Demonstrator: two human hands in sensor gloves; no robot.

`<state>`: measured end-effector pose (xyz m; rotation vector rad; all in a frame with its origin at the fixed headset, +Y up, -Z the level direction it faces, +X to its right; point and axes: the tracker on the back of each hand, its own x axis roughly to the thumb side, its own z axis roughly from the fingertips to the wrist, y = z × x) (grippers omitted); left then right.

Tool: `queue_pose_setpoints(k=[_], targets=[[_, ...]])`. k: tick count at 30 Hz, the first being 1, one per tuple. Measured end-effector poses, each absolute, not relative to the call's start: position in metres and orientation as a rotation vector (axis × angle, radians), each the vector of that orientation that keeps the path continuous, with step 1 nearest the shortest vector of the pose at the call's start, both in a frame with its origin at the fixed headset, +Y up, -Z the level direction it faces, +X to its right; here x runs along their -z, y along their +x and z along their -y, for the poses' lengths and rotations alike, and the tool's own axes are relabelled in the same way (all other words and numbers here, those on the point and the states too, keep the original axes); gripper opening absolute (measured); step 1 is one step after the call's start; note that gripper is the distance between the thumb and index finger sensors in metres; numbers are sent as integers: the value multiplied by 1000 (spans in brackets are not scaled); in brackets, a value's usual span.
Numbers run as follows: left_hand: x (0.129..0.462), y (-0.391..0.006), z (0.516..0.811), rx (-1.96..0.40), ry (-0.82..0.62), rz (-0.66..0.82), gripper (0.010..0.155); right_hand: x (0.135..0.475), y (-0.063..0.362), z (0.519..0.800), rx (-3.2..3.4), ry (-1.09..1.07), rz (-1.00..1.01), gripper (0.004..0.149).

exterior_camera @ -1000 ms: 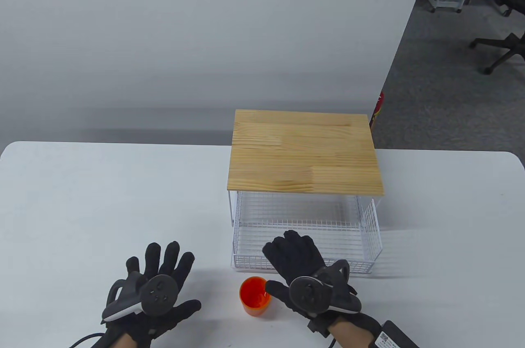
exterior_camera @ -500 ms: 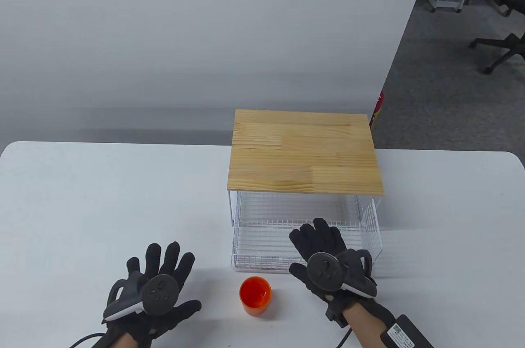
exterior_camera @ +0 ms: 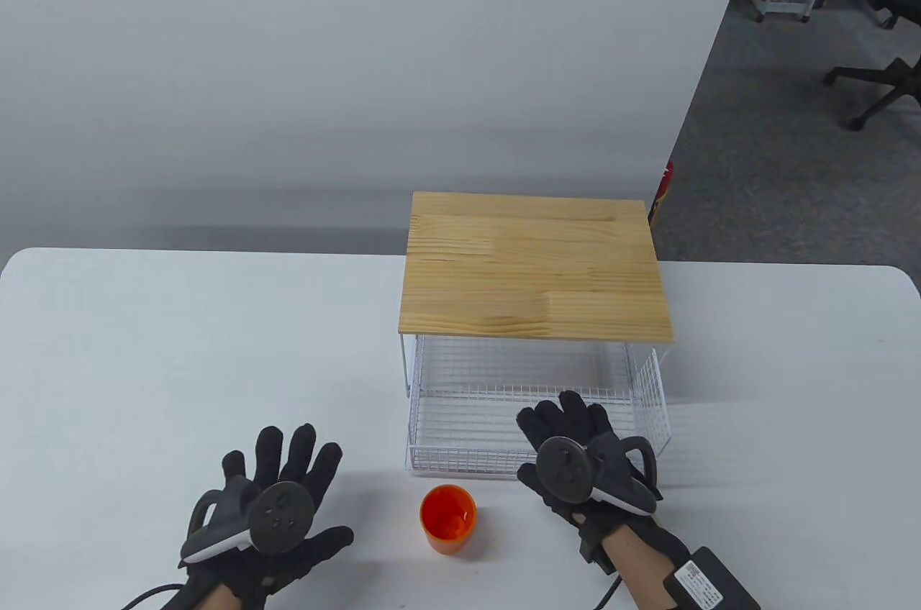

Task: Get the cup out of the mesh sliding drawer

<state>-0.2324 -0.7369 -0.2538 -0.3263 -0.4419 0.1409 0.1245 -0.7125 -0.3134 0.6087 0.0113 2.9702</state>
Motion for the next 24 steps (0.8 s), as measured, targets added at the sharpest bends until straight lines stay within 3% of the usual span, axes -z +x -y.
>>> queue_pose_setpoints(k=[17,24], targets=[[254,-232,737,-141,-325,442,96,319,122,728,-3020,578,-166,50],[253,-233,736,-145,-320,443,96,318,121,728,-3038,566,-113,39]])
